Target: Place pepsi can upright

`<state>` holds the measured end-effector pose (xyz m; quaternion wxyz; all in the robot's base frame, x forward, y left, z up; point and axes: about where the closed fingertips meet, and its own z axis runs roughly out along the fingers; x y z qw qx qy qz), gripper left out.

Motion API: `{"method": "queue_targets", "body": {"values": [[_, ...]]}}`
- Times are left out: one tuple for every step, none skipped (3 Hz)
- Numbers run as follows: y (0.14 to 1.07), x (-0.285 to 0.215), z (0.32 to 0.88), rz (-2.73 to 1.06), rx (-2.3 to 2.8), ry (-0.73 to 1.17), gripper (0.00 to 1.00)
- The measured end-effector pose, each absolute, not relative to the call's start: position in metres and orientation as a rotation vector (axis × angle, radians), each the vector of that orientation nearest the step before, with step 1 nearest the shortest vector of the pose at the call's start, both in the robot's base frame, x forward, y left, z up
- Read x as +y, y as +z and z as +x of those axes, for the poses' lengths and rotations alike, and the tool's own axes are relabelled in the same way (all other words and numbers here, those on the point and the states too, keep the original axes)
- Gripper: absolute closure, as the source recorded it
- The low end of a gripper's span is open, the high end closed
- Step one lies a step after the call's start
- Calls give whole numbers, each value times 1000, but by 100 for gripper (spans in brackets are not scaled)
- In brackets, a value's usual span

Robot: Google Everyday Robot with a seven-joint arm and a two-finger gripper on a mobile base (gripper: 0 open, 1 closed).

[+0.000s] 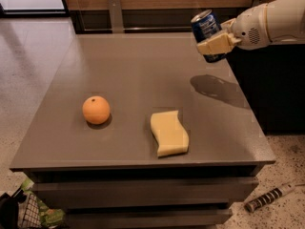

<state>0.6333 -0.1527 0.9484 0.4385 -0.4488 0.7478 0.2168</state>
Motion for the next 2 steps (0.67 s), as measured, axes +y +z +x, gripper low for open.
{"method": "queue_targets", "body": {"values": [[952,-136,637,-1231,1715,544,100],[946,-113,649,-1290,1645,653,100]]}}
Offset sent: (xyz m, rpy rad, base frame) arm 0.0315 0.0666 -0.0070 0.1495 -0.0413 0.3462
